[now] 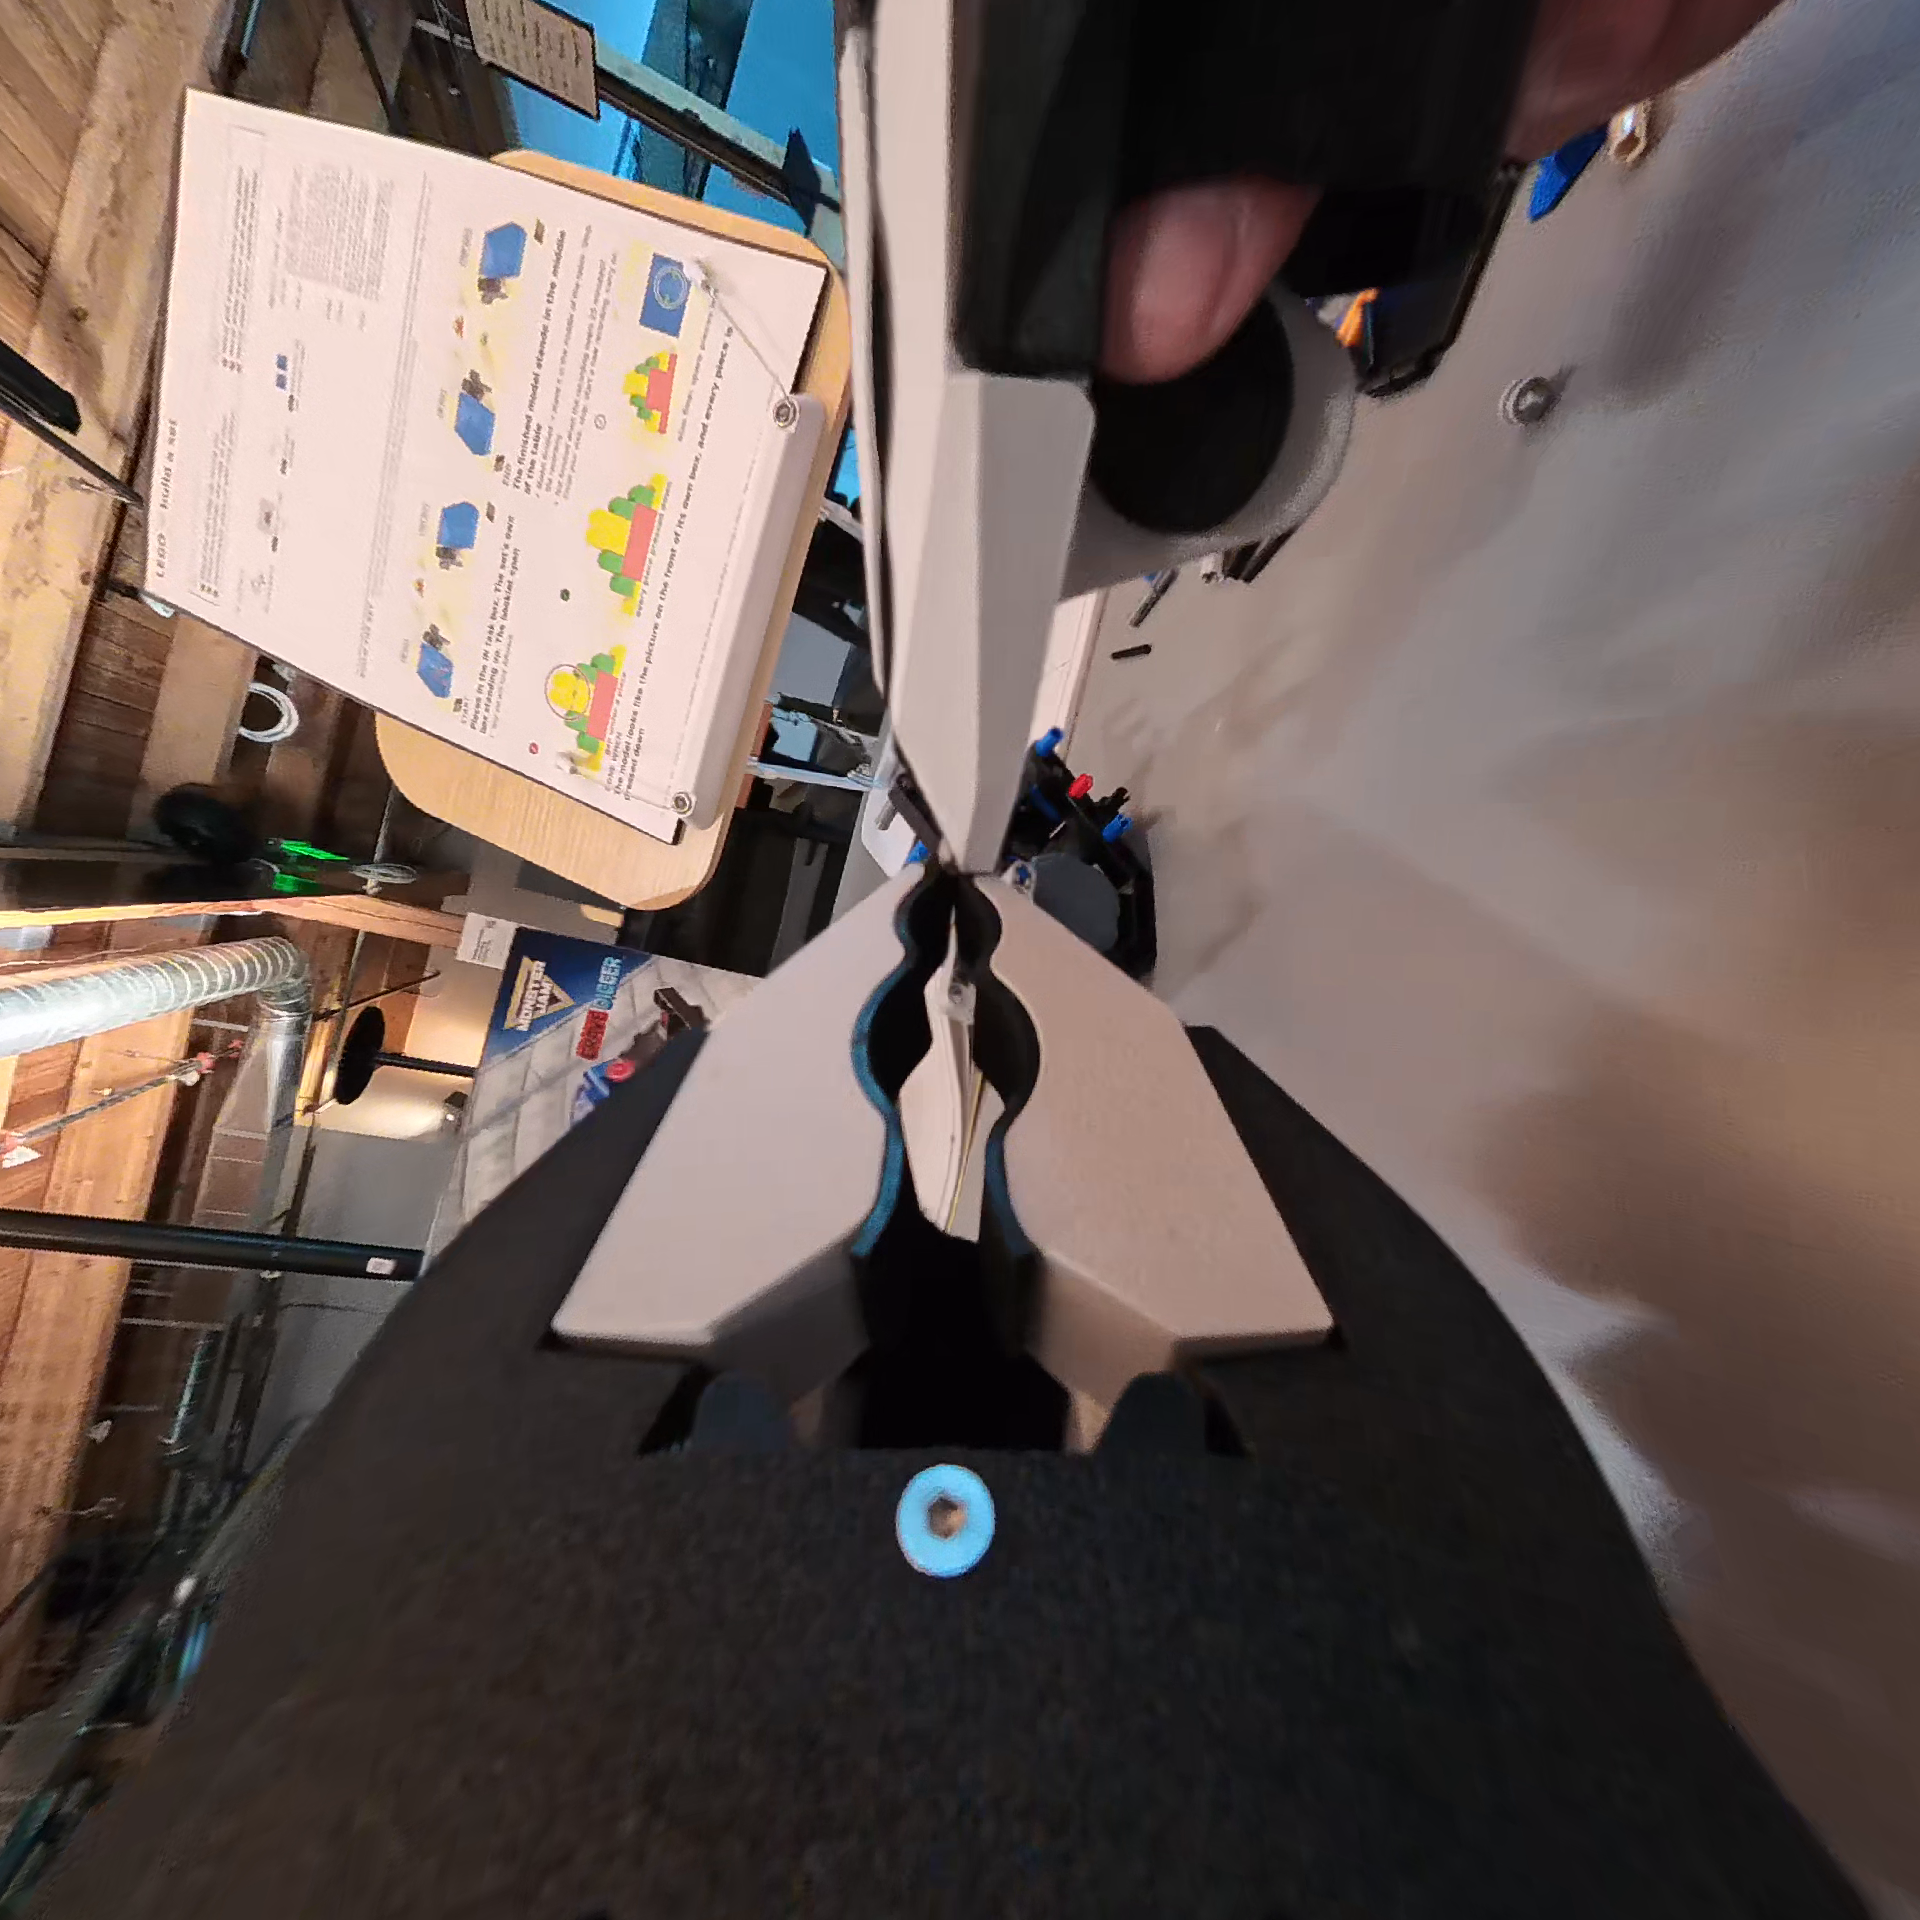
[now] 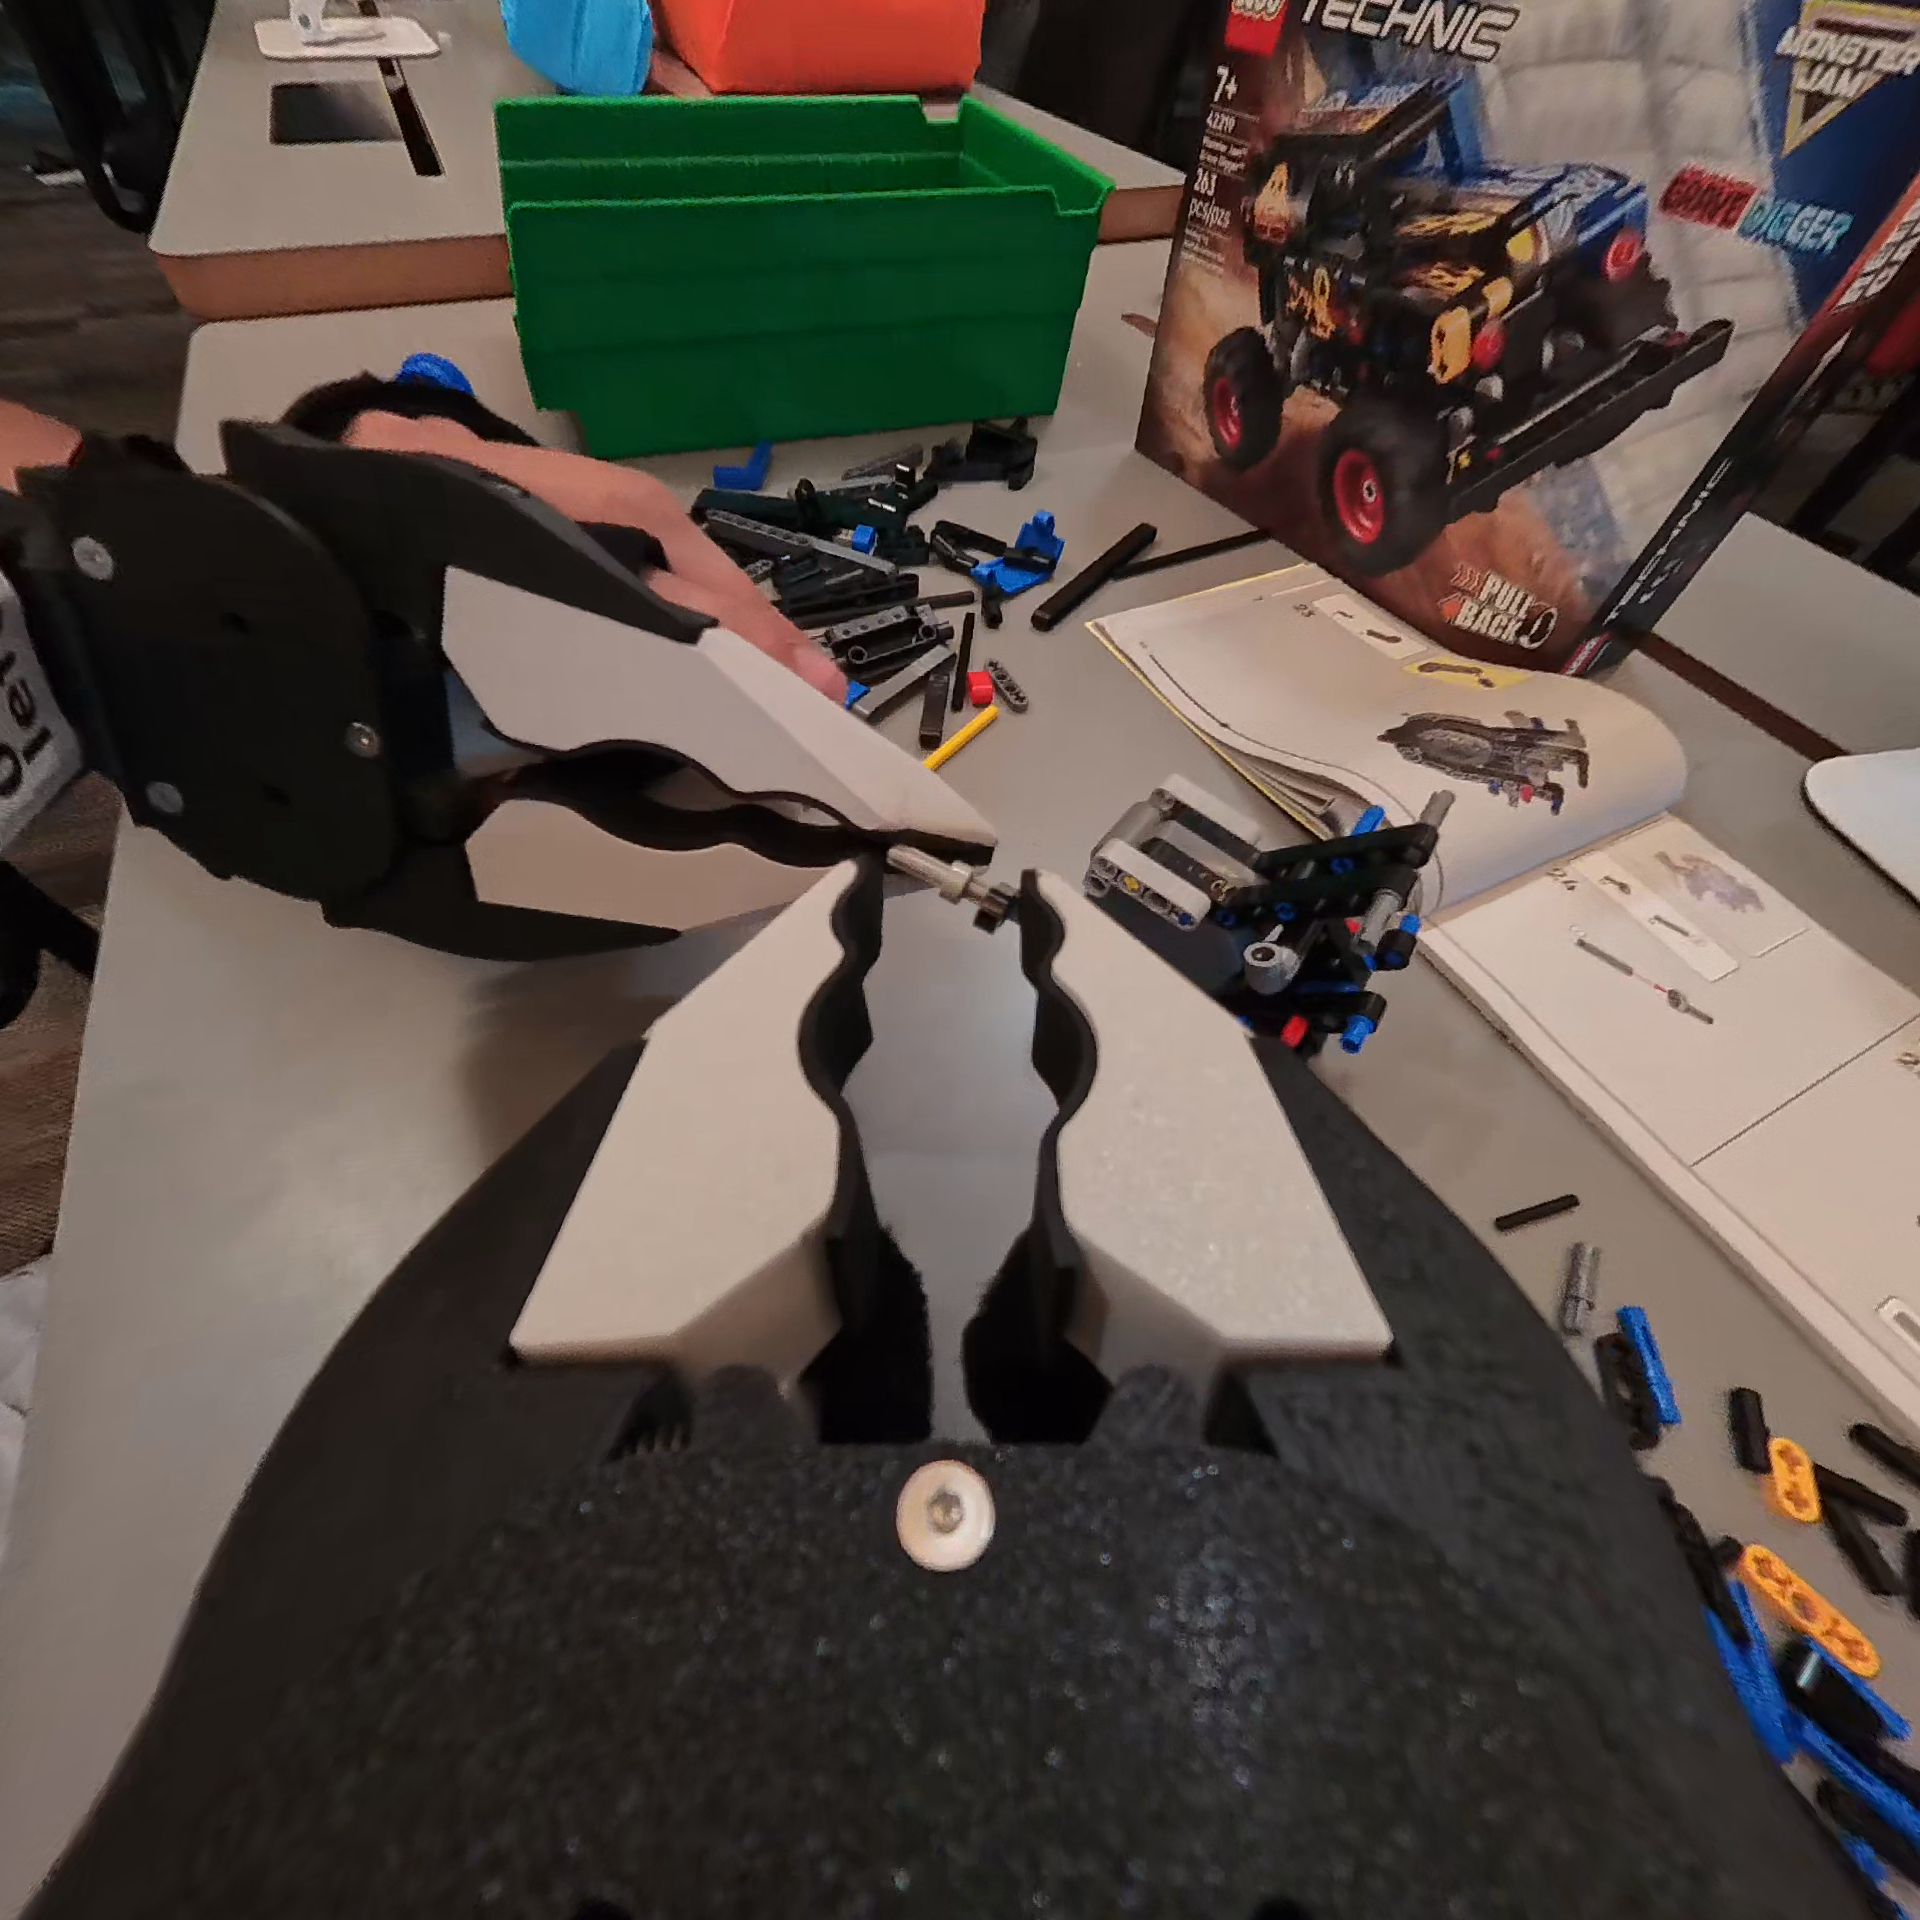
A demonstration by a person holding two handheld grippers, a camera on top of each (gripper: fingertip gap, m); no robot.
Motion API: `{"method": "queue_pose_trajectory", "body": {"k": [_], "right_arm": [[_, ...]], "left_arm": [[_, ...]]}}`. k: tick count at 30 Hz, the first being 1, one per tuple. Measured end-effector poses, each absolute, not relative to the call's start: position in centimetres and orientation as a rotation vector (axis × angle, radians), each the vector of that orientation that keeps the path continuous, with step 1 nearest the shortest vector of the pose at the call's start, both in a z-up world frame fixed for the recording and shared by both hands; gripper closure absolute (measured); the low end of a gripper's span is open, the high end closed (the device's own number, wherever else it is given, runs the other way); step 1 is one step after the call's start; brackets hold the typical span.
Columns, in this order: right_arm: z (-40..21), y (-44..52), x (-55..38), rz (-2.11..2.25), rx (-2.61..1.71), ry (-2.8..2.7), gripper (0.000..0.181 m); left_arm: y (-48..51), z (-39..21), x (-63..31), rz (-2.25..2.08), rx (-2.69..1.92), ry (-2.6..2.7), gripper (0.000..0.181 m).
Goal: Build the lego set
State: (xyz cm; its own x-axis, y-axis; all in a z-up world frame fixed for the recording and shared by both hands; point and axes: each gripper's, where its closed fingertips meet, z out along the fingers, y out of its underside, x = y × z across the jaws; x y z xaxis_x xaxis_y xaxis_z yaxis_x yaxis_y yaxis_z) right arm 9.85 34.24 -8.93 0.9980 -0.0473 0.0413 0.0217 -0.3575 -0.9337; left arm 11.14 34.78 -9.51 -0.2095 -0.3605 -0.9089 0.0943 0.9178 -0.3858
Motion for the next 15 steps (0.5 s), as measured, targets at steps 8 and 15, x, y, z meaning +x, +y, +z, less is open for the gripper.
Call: {"method": "queue_pose_trajectory", "body": {"k": [8, 15], "right_arm": [[-8.6, 34.0, 10.2, 0.034, -1.899, 0.045, 0.167], [-8.4, 33.9, 9.9, 0.010, -1.887, -0.038, 0.168]], "left_arm": [[35.1, -9.0, 11.2, -0.456, -0.222, 1.718, 0.181], [34.8, -8.5, 10.8, -0.524, -0.216, 1.718, 0.181]]}}
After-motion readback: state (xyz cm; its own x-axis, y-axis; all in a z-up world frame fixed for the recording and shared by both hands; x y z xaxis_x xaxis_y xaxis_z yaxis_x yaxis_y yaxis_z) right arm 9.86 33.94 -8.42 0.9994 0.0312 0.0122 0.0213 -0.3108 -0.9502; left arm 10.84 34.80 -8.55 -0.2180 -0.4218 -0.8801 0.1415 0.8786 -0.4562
